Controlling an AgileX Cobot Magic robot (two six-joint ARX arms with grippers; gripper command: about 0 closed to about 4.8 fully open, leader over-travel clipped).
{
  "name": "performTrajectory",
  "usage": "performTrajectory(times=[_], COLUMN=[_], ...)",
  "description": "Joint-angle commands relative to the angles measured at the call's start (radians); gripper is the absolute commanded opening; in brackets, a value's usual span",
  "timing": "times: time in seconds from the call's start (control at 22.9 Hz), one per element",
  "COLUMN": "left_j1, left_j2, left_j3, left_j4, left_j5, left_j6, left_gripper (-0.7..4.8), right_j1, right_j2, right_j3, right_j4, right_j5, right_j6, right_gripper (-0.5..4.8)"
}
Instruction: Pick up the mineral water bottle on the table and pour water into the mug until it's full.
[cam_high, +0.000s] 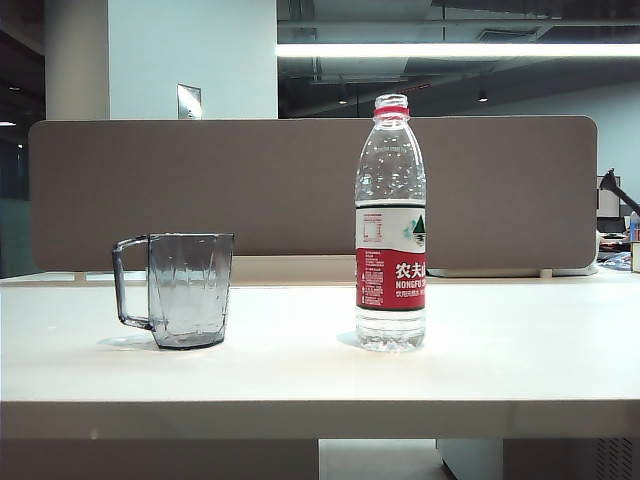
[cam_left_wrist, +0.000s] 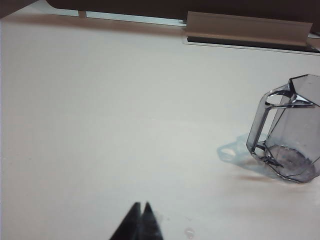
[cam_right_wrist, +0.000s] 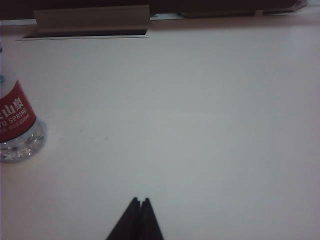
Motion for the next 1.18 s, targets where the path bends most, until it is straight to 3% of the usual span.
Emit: performTrajectory(times=[0.04, 0.44, 0.66, 0.7, 0.83, 1.01, 1.18], left_j1=[-0.012, -0.117, -0.298, -0.356, -0.435, -0.563, -0.597], left_j2=[0.001, 0.006, 0.241, 0.337, 0.455, 0.629, 0.719], left_j3=[0.002, 0.008, 0.208, 0.305, 0.438, 0.64, 0.745], left_j4=[-0.005, -0.011, -0.212, -0.303, -0.393, -0.399, -0.334], left_j5=[-0.003, -0.008, -0.007, -0.007, -0.008, -0.006, -0.004], left_j6=[0.0, 0.0, 0.0, 0.0, 0.001, 0.001, 0.001], left_gripper=[-0.05, -0.05, -0.05, -0.05, -0.05, -0.05, -0.05], right_j1=[0.001, 0.001, 0.001, 0.001, 0.001, 0.001, 0.001], right_j2=[-0.001, -0.001, -0.001, -0.001, -0.001, -0.001, -0.001], right_j3=[-0.007, -0.007, -0.007, -0.007, -0.007, -0.007, -0.007], right_j4=[0.011, 0.011, 0.011, 0.011, 0.011, 0.011, 0.011], right_j5=[0.001, 0.001, 0.002, 0.002, 0.001, 0.001, 0.001], right_j6=[-0.003, -0.003, -0.003, -0.003, -0.003, -0.003, -0.003], right_gripper=[0.0, 0.0, 0.0, 0.0, 0.0, 0.0, 0.0])
